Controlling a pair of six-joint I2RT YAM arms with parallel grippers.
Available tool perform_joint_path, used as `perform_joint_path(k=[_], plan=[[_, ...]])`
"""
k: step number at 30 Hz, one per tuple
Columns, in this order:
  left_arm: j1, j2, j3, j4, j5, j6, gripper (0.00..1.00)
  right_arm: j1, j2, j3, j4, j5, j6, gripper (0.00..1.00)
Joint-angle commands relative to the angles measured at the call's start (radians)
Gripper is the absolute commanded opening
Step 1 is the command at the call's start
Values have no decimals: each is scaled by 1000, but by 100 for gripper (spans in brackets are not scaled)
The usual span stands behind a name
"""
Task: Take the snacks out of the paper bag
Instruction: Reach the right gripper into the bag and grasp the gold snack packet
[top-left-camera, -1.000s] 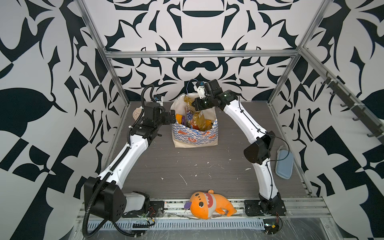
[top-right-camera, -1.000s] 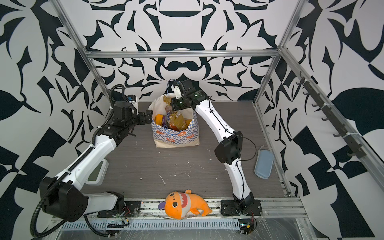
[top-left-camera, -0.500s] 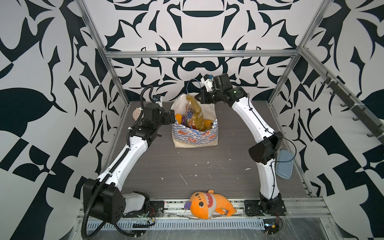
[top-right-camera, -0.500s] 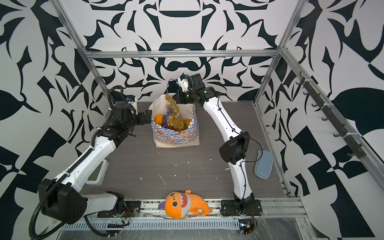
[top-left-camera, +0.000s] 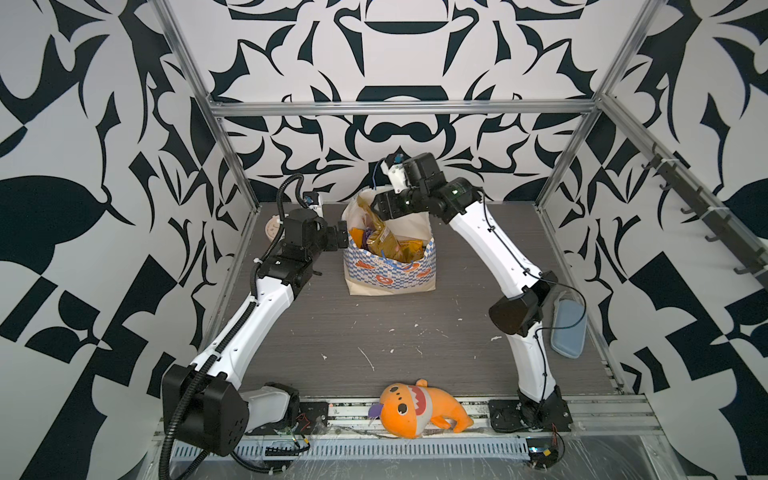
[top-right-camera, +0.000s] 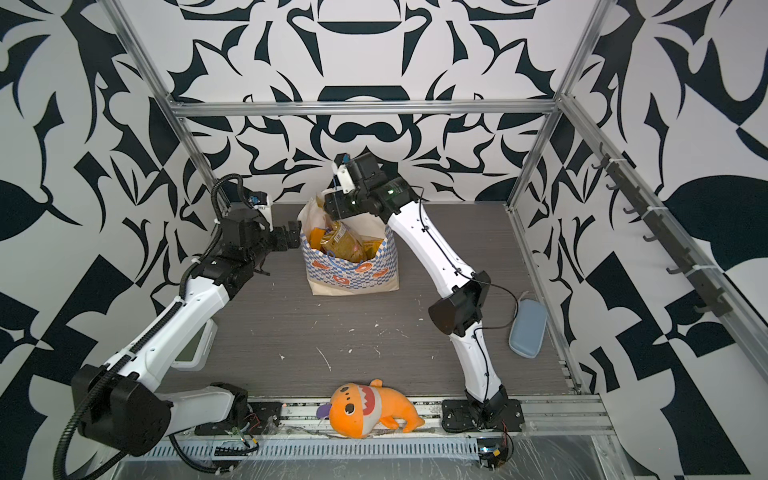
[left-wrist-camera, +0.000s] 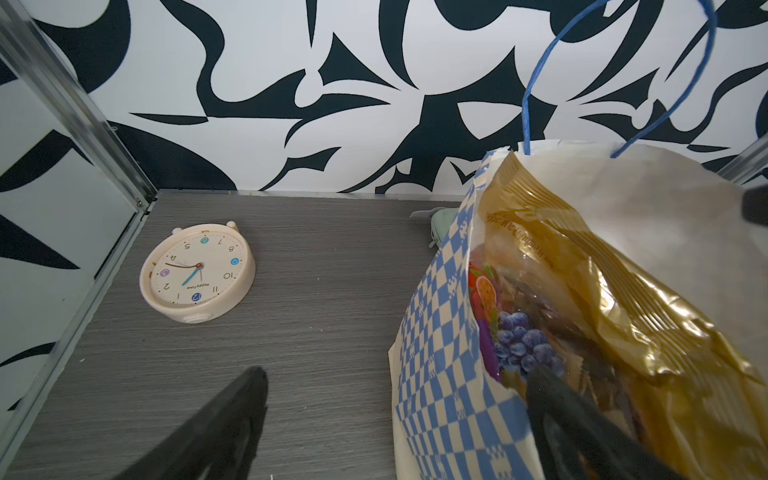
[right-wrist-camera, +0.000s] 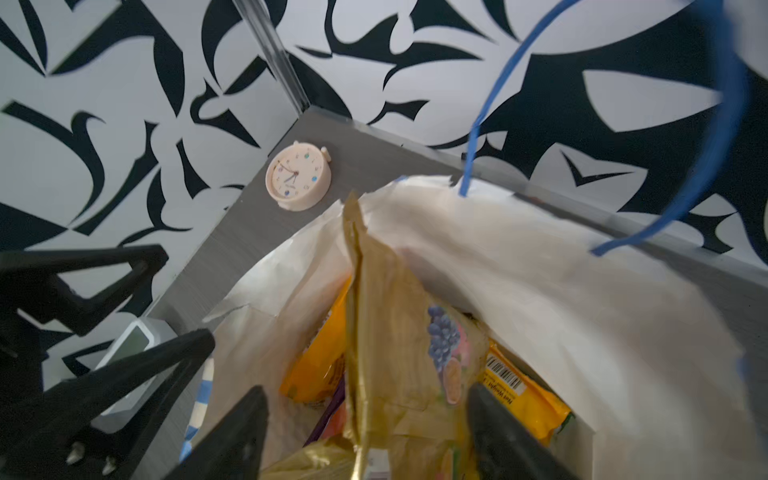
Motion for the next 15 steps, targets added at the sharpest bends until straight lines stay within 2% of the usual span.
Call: perform_joint_path(k=[1,3,4,6,11,15], plan=[[1,-12,-5,15,0,1,100,53,19,123,-86,167,-50,100],[1,-8,-2,14,6,-2,100,89,65,193,-141,245,-61,100],[1,-8,-2,12,9,-5,100,107,86,226,-167,322,-69,100],[0,-9,-4,10,10,-6,100,129,101,235,-179,419,-86,100],[1,-19,-8,3,11,-5,100,133,116,180,-168,416,-68,100],[1,-25,-16,10,15,-11,100,111,162,179,-174,356,-42,100]])
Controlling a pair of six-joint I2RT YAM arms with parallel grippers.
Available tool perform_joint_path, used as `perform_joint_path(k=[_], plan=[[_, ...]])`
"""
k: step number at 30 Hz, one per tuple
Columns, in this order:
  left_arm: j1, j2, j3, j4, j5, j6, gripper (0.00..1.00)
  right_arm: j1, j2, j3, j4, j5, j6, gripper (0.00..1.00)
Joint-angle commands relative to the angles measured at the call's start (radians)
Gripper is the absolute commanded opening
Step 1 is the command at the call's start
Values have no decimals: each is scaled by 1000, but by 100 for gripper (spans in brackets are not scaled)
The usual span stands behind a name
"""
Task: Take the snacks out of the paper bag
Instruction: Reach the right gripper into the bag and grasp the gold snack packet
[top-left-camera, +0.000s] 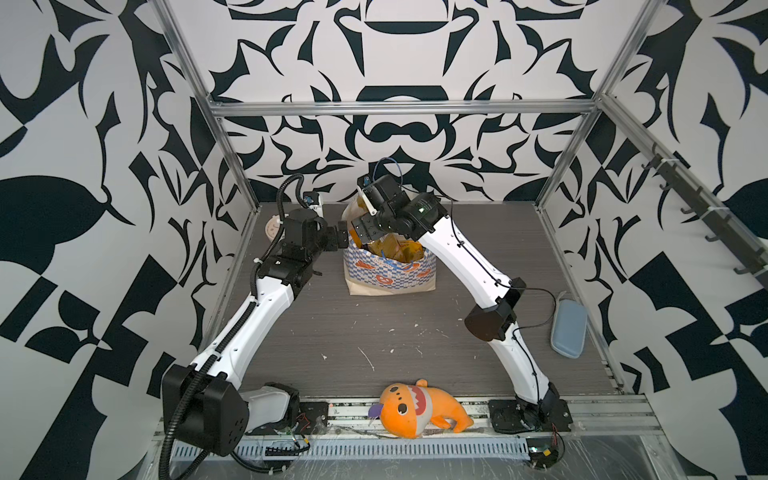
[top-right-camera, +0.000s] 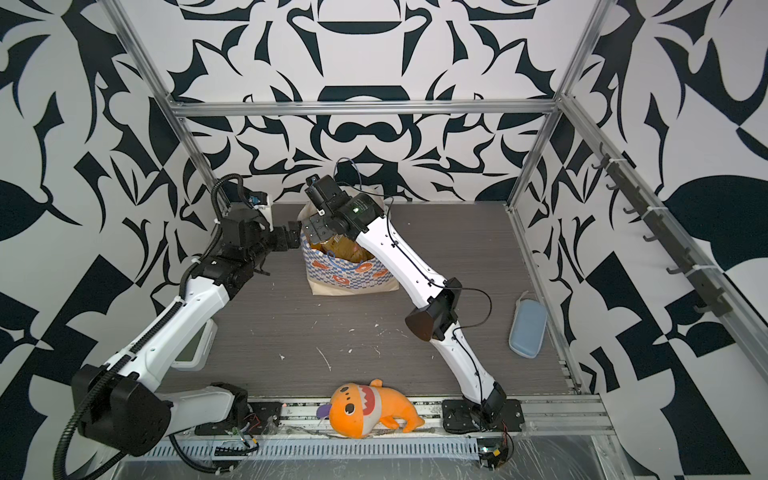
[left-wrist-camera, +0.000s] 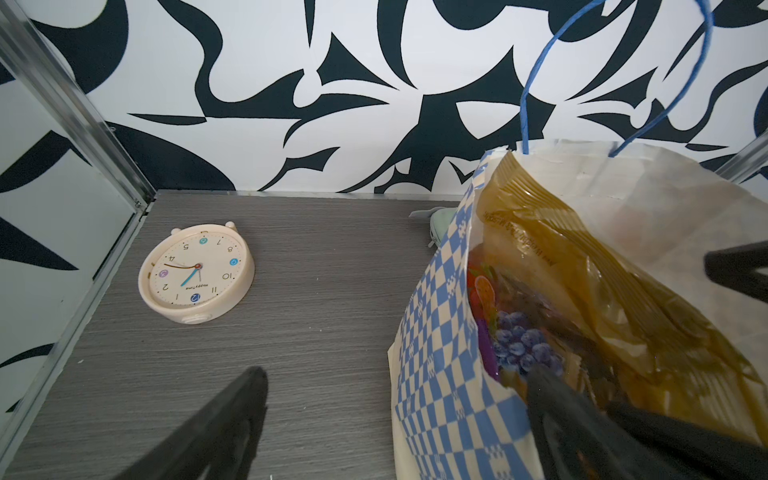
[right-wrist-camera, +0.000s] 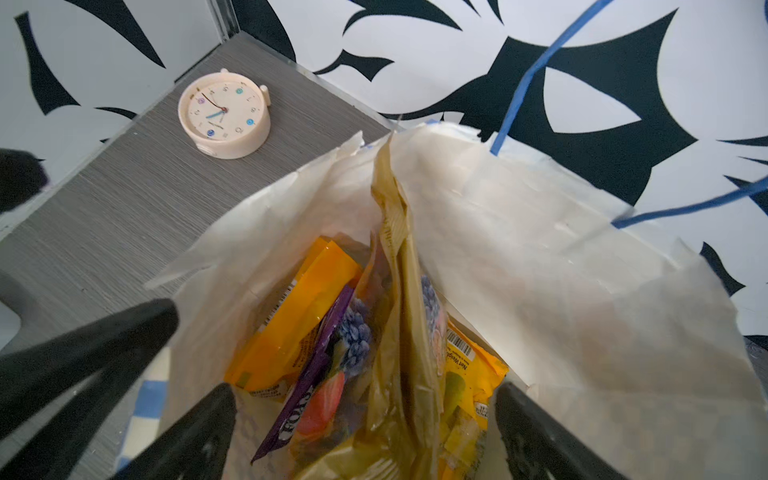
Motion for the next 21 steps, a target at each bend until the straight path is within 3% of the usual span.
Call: perform_joint_path(k=[1,4,8,10,13,16,18,21], plan=[[1,-25,-16,10,10,-12,100,-28,29,11,-32,3,28,100],[2,-27,-19,5,10,-14,100,-64,56,1,-32,-23,54,100],[0,-30,-24,5,8,-14,100,-116,86,-13,-39,-41,71,92],[0,-27,-21,6,6,-13,100,-136,97,-22,-35,-100,79,79],[0,-16,-13,9,7,-11,100,-149,114,-23,-32,-153,86,41],[1,-6,-5,12,13,-11,100,-152,121,-33,-26,-172,92,12],[1,-1,-4,13,15,-13,100,-155,121,-44,-19,-187,91,0],[1,3,-3,10,16,-12,100,-175,97,-63,15,-265,115,0]])
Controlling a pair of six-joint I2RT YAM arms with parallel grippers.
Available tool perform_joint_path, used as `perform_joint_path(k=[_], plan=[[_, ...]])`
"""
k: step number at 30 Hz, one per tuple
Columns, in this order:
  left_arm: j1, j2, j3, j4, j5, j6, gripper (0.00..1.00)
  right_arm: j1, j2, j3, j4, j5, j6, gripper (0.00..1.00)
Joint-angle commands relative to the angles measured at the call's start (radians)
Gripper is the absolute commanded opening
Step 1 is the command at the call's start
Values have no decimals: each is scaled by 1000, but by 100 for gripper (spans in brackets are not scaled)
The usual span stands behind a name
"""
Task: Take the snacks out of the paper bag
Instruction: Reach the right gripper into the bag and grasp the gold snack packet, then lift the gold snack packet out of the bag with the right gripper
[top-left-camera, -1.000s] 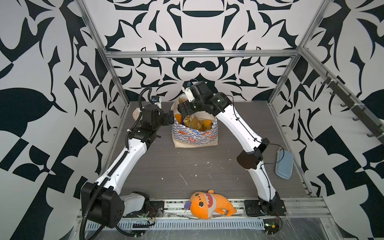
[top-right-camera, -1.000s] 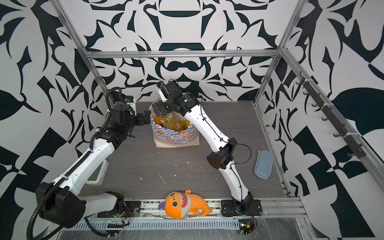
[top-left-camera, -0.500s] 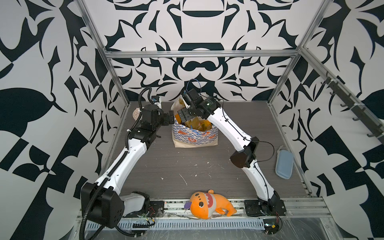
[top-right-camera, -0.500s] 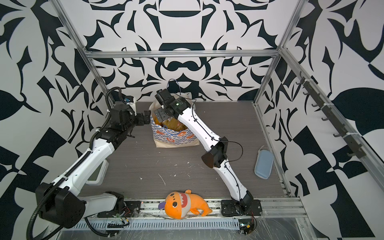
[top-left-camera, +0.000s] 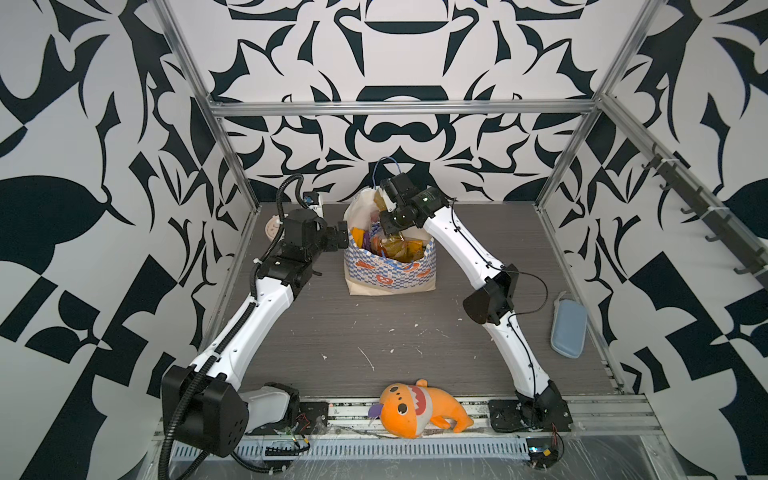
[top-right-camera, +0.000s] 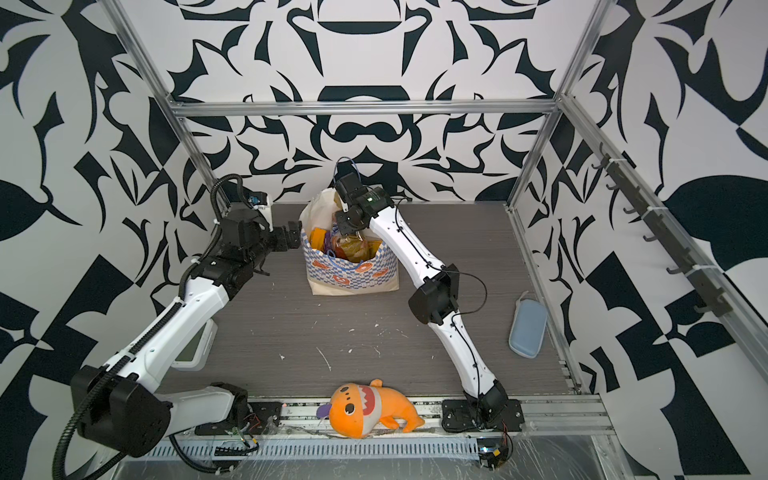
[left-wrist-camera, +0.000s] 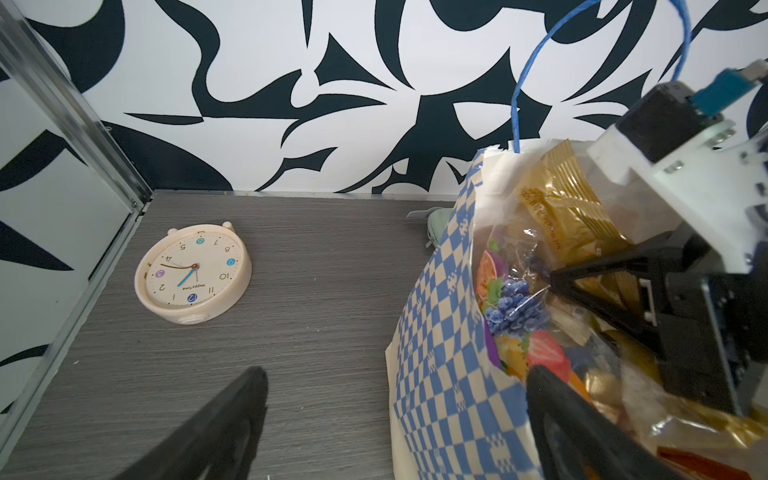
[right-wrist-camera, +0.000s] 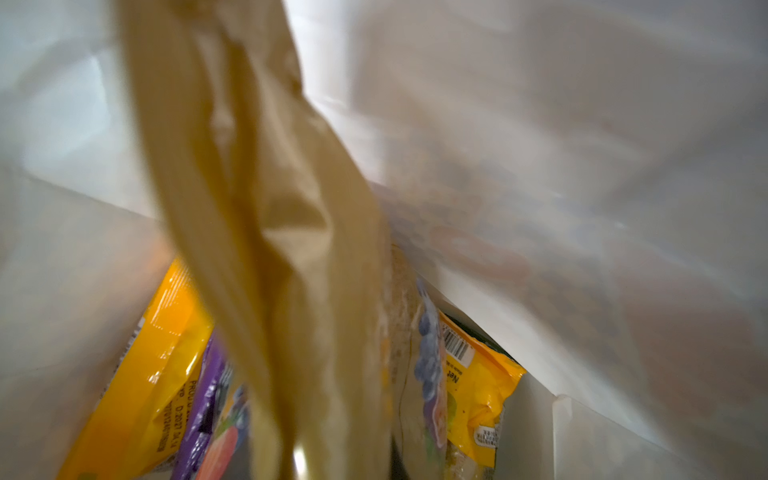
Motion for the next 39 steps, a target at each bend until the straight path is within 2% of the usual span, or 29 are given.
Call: perform_joint_path(k=[1,5,9,14,17,21,28,32,36,39], plan=[[1,6,-5,10,8,-9,100,-17,-32,-40,8,-90,30,0],[1,-6,-18,16,-1,-9,100,-26,-109,-61,72,-134,21,0],[2,-13,-30,23,-13,-9,100,-58,-205,-146,191,-281,58,0],[2,-24,-40,26,-34,-12,100,-156,-316,-352,481,-592,242,0],[0,-35,-49,27,-49,-11,100,-196,-332,-419,627,-727,367,0],[1,-52,-62,32,-68,-12,100,-198,-318,-368,612,-746,361,0],[1,-62,-76,53,-94,-5,100,-229,-312,-358,790,-855,537,0],[1,-60,-69,51,-95,-3,100,-221,-266,-225,656,-831,480,0],[1,-68,-81,57,-103,-4,100,-221,-298,-292,719,-842,511,0],[1,-71,-87,61,-114,-4,100,-222,-328,-269,697,-816,484,0]])
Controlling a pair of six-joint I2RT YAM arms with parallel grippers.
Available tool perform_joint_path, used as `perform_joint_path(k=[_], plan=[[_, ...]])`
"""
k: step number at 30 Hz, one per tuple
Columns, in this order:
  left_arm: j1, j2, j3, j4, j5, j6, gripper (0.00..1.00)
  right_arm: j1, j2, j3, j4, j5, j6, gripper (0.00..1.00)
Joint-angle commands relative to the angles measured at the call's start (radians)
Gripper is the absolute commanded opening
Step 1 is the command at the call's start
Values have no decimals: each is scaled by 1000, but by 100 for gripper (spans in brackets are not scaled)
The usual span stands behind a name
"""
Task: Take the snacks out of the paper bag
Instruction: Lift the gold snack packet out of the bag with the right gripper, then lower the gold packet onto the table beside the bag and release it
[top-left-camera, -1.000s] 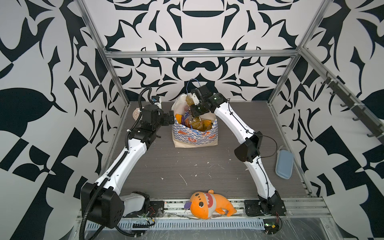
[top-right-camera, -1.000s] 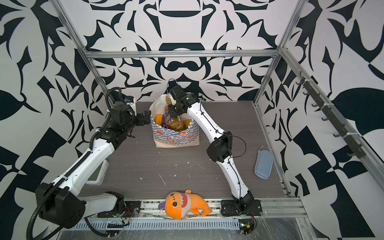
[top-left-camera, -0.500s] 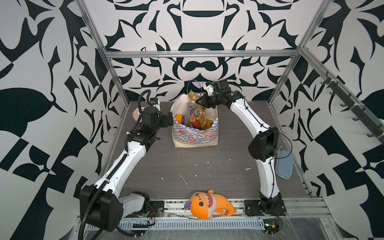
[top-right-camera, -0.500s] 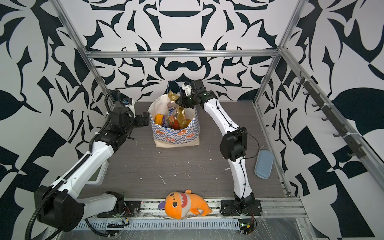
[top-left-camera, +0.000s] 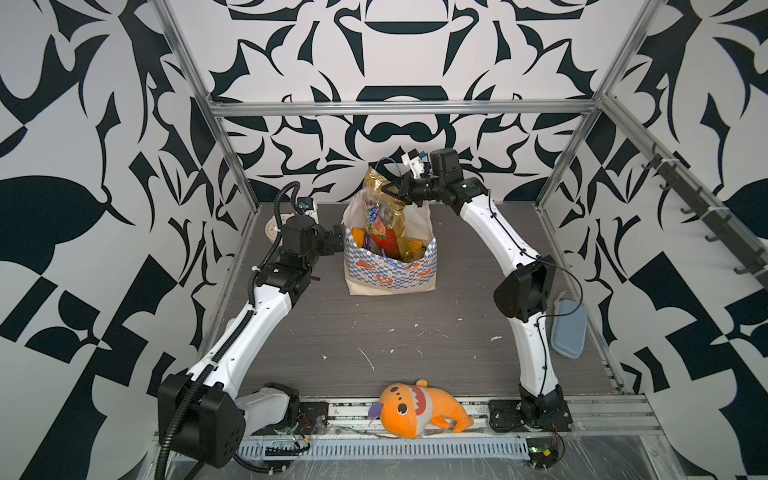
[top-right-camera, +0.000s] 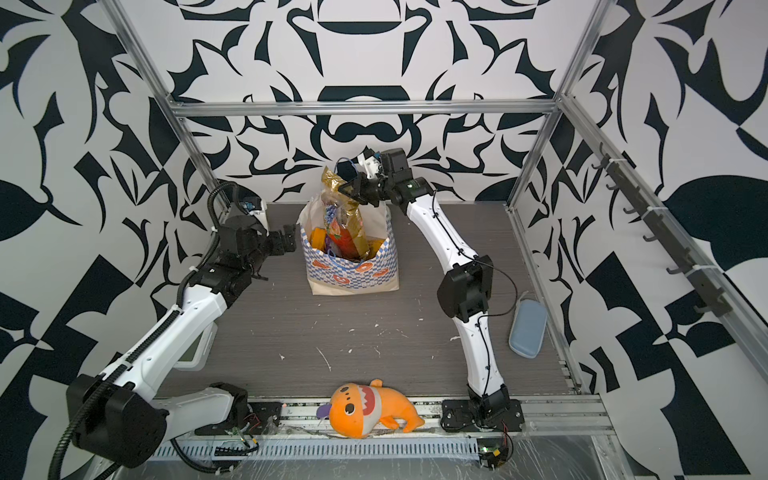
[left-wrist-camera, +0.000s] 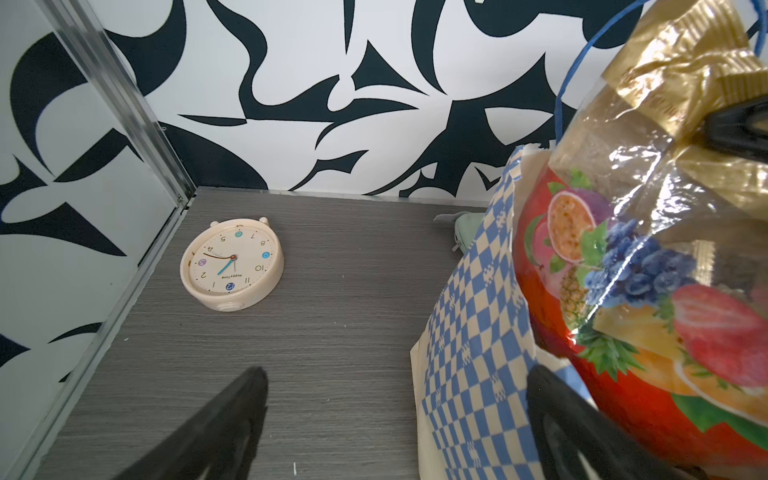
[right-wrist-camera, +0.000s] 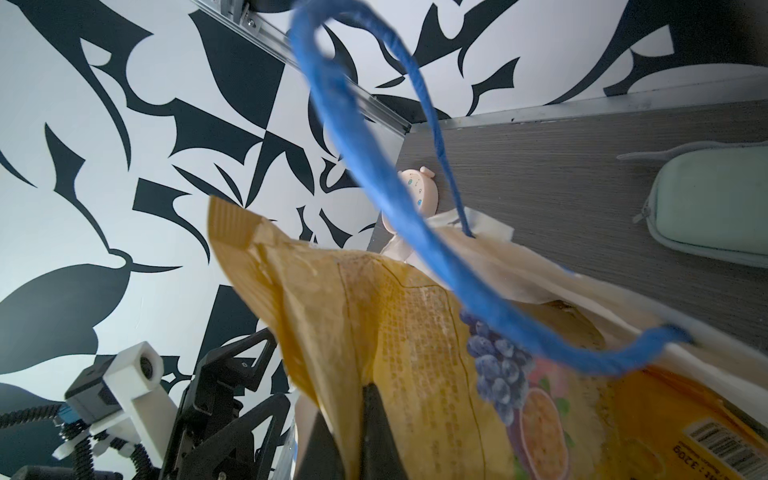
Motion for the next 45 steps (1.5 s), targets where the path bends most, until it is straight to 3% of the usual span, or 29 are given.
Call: perform_joint_path(k=[1,12,16,27,37,45], plan=[[1,-23,-16,21,-28,-4,100,-7,-130,71,128,-17,-2,0],[1,-22,11,44,-42,4,100,-134,-100,407,148,-78,176,0],[2,-22,19,47,-46,3,100,-207,-132,439,160,-89,218,0],[1,-9,13,56,-28,-11,100,-449,-313,187,190,-91,200,0],[1,17,-44,73,-24,-25,100,-457,-441,-429,375,16,71,0],[1,27,-86,70,-34,-34,100,-438,-362,-666,602,-10,121,0]])
